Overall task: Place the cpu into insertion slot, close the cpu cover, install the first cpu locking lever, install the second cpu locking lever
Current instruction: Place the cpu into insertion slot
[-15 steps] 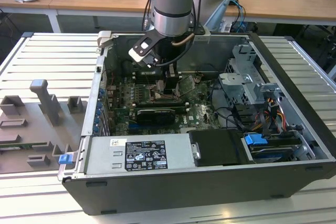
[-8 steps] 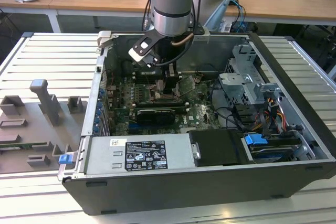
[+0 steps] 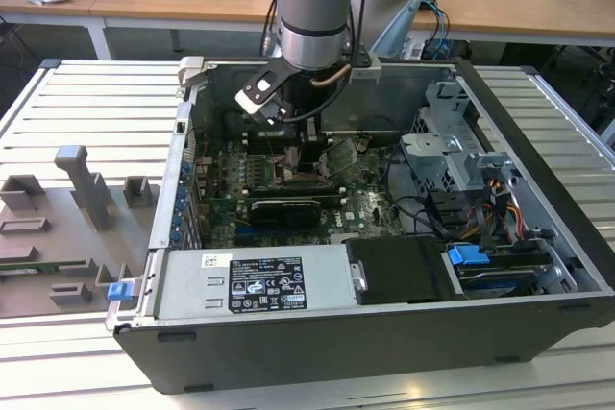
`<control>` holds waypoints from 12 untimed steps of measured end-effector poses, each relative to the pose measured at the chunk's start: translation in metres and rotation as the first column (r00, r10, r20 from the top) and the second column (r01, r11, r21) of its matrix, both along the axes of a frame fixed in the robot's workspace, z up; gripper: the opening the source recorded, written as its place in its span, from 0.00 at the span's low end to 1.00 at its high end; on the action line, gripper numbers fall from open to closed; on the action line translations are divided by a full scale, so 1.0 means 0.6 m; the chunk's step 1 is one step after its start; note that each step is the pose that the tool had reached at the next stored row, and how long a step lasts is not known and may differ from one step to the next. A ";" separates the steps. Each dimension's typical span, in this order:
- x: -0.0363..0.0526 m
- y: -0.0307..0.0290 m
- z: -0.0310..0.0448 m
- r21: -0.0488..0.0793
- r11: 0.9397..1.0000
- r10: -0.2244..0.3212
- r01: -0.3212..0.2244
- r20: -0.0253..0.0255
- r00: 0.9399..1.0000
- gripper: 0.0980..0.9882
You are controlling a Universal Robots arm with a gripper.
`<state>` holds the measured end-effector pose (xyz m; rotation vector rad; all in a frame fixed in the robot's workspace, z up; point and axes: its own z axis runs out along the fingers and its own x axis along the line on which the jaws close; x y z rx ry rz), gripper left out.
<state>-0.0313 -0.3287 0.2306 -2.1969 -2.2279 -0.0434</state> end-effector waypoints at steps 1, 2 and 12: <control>0.000 0.0001 -0.001 0.000 1.000 0.000 0.000 0.000 1.000 0.50; 0.000 0.0001 -0.003 0.001 1.000 0.000 0.000 0.000 1.000 0.50; -0.001 0.0001 -0.007 0.001 1.000 0.000 0.000 0.000 1.000 0.50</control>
